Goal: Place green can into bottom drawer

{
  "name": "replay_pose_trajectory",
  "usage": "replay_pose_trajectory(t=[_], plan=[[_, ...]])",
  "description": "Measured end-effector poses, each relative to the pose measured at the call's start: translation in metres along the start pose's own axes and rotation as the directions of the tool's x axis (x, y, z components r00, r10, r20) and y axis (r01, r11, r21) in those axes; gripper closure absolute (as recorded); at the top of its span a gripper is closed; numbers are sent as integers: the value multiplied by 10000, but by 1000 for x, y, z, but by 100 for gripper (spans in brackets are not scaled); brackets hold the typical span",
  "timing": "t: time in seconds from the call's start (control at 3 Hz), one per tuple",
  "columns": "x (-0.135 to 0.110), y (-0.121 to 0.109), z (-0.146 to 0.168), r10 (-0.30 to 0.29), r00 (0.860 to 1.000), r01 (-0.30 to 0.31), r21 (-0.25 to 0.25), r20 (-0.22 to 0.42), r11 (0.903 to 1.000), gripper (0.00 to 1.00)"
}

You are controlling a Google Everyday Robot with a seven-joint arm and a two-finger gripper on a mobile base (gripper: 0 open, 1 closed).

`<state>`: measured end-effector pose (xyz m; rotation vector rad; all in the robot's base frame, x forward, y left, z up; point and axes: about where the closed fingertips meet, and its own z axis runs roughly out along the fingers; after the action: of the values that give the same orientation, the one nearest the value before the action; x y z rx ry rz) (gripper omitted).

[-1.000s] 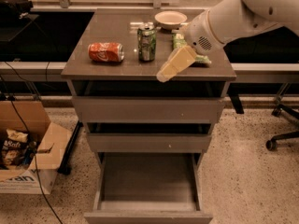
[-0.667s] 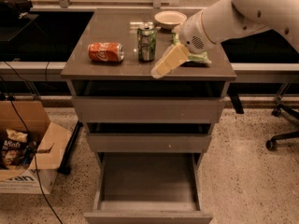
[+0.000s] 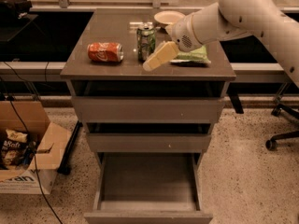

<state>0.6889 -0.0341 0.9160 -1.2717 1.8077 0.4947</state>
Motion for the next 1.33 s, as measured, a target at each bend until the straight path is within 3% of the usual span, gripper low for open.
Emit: replay_pose_trajectory(t=[0.67,1.33], plan=[[-4,-33,40,320,9980,-301,-355,543,9989,0],[-7,-53,61,556,9941,-498,-641,930,9967,0]])
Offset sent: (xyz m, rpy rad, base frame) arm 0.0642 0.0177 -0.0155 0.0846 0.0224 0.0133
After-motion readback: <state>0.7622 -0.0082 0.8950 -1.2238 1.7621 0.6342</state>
